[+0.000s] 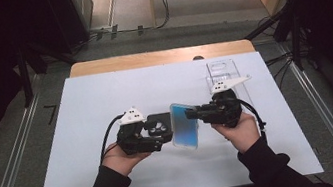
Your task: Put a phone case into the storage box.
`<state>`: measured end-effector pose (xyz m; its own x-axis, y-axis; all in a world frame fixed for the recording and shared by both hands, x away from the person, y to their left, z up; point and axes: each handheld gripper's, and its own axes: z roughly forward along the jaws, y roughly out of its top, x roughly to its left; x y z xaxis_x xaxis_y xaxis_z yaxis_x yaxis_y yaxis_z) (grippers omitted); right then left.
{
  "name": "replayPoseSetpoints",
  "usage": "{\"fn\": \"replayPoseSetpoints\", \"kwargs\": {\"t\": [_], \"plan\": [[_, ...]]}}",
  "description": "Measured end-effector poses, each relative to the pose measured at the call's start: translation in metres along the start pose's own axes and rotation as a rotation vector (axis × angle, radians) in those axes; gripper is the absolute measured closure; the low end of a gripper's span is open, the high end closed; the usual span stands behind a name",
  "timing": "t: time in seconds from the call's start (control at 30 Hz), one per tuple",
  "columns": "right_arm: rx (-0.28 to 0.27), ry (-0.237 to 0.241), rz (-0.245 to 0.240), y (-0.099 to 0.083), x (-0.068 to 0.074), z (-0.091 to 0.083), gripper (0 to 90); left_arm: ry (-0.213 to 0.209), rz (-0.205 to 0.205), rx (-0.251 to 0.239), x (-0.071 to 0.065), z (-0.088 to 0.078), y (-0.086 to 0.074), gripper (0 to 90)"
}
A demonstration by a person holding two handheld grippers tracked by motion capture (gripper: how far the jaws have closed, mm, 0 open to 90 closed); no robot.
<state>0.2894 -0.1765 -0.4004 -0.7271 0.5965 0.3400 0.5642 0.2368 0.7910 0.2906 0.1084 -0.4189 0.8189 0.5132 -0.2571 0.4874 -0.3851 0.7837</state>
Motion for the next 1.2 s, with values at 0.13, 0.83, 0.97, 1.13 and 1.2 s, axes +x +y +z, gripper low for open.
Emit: {"fn": "replayPoseSetpoints", "kwargs": {"t": [0.13,0.83,0.97,1.13,1.2], "plan": [[0.019,0.039,-0.025,-0.001,-0.001,-0.001,76.7,-0.053,0.008,0.001,0.002,-0.003,0.002,26.8],[0.066,0.203,-0.151,-0.005,0.007,0.005,76.6,-0.158,0.116,-0.015,0.001,-0.009,0.007,26.9],[0.071,0.223,-0.172,-0.005,0.007,0.006,76.6,-0.17,0.142,-0.019,0.001,-0.01,0.008,30.5],[0.063,0.263,-0.193,-0.006,0.007,0.005,76.7,-0.199,0.156,-0.025,0.0,-0.011,0.009,33.9],[0.061,0.278,-0.201,-0.006,0.007,0.005,76.6,-0.215,0.161,-0.022,0.0,-0.01,0.009,37.7]]}}
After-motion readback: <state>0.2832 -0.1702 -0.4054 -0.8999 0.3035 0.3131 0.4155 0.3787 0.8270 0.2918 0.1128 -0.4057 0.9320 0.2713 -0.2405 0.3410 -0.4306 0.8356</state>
